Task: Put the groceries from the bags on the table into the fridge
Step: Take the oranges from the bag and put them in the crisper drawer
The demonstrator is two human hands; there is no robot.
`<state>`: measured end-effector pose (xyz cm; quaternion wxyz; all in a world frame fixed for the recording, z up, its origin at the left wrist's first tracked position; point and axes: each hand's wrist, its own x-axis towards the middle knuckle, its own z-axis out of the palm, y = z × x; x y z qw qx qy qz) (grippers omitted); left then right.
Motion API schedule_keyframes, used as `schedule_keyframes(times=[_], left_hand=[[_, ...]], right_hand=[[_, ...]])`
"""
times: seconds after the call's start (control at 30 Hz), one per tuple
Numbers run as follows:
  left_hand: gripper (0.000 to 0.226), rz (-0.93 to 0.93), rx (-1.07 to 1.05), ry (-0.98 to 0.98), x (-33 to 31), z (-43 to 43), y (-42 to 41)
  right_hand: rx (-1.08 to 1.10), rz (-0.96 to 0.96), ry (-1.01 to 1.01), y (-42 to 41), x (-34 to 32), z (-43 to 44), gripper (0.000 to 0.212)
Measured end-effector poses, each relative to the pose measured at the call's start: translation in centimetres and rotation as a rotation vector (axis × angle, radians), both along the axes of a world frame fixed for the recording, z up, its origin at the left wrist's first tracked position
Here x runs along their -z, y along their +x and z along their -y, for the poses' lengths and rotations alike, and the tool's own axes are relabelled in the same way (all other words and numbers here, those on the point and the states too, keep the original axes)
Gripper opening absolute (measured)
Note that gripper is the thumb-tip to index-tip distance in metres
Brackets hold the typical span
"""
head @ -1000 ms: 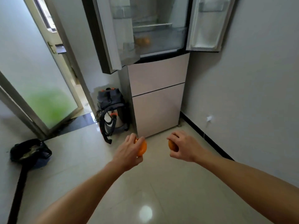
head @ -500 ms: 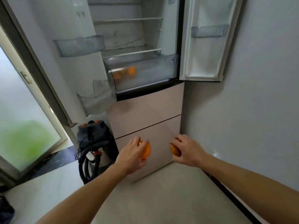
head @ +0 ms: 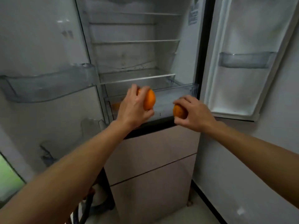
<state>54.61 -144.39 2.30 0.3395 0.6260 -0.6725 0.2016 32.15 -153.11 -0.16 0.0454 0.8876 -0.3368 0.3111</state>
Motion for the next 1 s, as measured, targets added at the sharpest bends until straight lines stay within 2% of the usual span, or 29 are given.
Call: schedule_keyframes(times=[0.1, 0.2, 0.47, 0.7, 0.8, 0.9, 1.0], left_hand=[[0.070, -0.112, -0.032, -0.034, -4.4, 5.6, 1.4], [0.066, -0.170, -0.076, 0.038, -7.2, 10.6, 3.1], [0.072, 0.038, -0.137, 0.449, -7.1, 20.1, 8.4], [0.063, 0.299, -0.157, 0.743, -4.1, 29.1, 9.4], [0.066, 0.388, -0.151, 0.846, -2.6, 32.8, 9.3], [0.067, 0.391, -0.150, 0.938, -0.8, 35.7, 9.4], [0.067, 0.398, -0.141, 1.005, 1.0, 37.5, 9.9]], right_hand=[[0.030, 0.089, -0.044, 2.0, -4.9, 4.1, 0.068], [0.054, 0.096, -0.031, 3.8, -8.7, 7.9, 0.066], [0.161, -0.226, 0.148, 9.7, -12.9, 18.8, 0.050], [0.158, -0.694, 0.380, 16.6, -9.1, 29.9, 0.039], [0.142, -0.772, 0.482, 19.2, -6.1, 34.4, 0.042], [0.146, -0.867, 0.600, 20.8, -3.7, 37.7, 0.040], [0.150, -0.955, 0.610, 21.6, -2.0, 39.6, 0.034]])
